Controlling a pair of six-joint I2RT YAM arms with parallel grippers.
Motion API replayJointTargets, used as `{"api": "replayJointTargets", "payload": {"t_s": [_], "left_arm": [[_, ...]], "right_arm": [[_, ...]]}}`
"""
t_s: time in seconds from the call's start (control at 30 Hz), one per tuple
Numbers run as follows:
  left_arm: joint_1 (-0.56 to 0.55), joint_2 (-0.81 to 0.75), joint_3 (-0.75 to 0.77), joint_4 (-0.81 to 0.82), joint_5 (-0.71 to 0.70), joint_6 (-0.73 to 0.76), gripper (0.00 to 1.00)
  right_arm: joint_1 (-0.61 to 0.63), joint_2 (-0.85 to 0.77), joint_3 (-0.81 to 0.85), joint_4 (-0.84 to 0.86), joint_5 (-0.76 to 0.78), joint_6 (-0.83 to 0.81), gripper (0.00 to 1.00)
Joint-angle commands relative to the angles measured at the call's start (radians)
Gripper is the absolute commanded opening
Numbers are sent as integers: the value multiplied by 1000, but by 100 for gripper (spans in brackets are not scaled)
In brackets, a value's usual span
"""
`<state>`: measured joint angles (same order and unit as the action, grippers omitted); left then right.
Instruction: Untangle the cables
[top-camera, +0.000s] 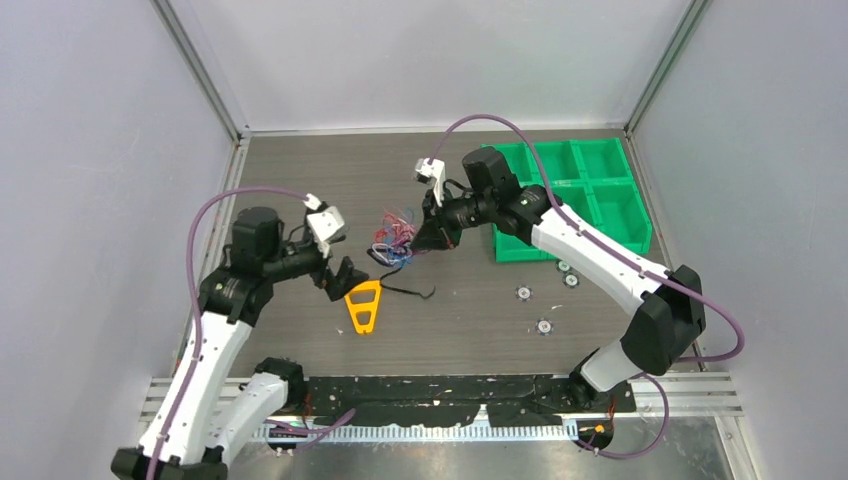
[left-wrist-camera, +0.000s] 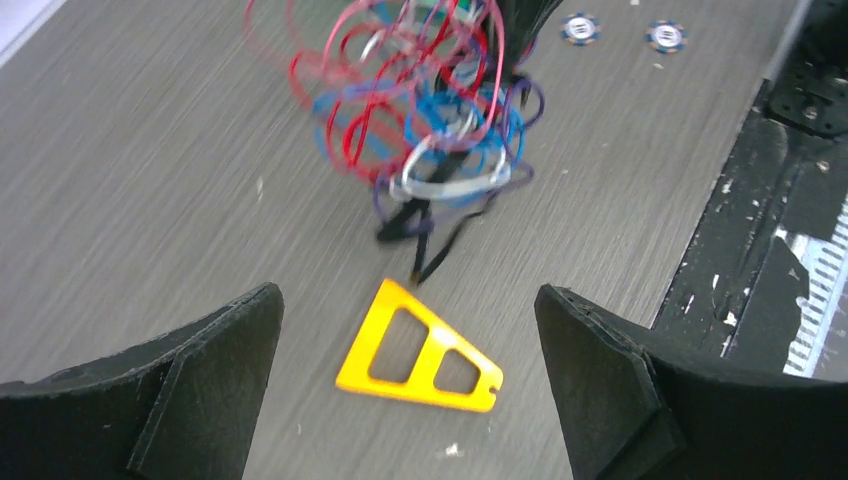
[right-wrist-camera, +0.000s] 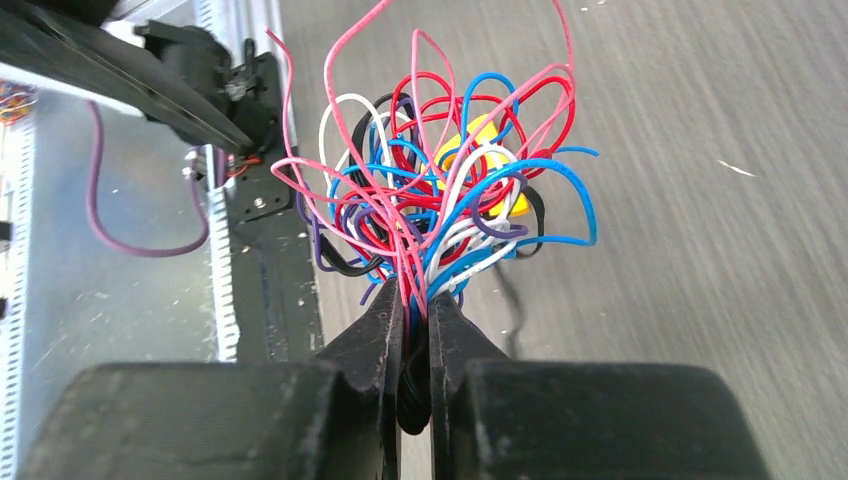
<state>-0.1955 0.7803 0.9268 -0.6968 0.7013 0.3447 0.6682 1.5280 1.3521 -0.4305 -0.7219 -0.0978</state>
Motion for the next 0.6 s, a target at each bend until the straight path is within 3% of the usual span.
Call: {"api": "replayJointTargets", "payload": {"t_s": [0.0, 0.13, 0.3, 0.57], "left_arm": [[-141, 97, 49, 172, -9, 90, 99], [-242, 168, 84, 208, -57, 138, 99], [-242, 190, 104, 272, -47, 47, 99], [-203, 268, 159, 298, 160, -161, 99]], "right_arm": [[9, -34, 34, -76, -64, -21, 5], [10, -31, 66, -160, -56, -130, 5], [12, -45, 85, -245, -46, -297, 5], [21, -147, 22, -203, -82, -527, 5]]}}
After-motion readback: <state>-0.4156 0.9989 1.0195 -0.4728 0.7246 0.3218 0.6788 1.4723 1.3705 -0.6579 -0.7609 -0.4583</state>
